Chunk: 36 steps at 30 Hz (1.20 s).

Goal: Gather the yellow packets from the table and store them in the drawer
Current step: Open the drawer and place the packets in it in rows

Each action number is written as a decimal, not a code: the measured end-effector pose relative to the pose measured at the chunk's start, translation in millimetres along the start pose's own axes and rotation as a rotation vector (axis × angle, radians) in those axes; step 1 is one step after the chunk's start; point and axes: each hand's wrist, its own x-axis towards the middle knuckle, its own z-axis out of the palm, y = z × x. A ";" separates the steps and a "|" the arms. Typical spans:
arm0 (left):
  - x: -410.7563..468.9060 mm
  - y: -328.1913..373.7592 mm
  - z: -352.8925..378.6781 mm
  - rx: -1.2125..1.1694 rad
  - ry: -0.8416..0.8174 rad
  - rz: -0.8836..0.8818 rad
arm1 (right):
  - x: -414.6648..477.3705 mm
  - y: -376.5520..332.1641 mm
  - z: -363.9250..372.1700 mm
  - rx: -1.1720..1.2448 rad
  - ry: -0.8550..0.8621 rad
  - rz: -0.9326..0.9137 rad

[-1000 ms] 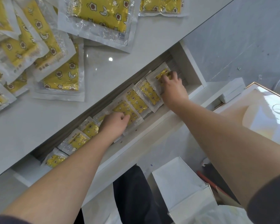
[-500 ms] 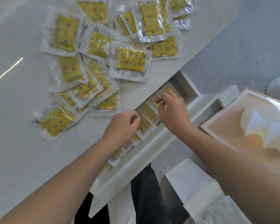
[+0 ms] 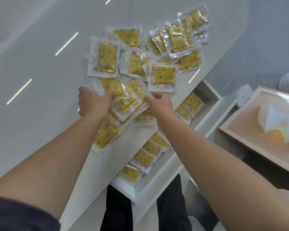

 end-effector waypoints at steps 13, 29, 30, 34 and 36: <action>19.8 7.3 -0.8 -0.075 -0.125 -0.098 | -16.9 27.2 45.6 0.180 0.032 0.130; 26.8 6.4 -10.0 0.023 -0.377 -0.012 | 4.8 -3.3 38.3 -0.439 -0.231 0.091; 26.9 7.3 -11.4 0.011 -0.402 -0.030 | 5.2 -0.7 36.9 -0.436 -0.238 0.071; 22.4 6.0 -18.2 -0.044 -0.539 -0.061 | -1.0 8.9 26.2 -0.336 -0.300 0.066; 19.3 1.0 -23.3 -0.065 -0.587 -0.025 | -3.6 17.2 20.3 -0.236 -0.336 0.068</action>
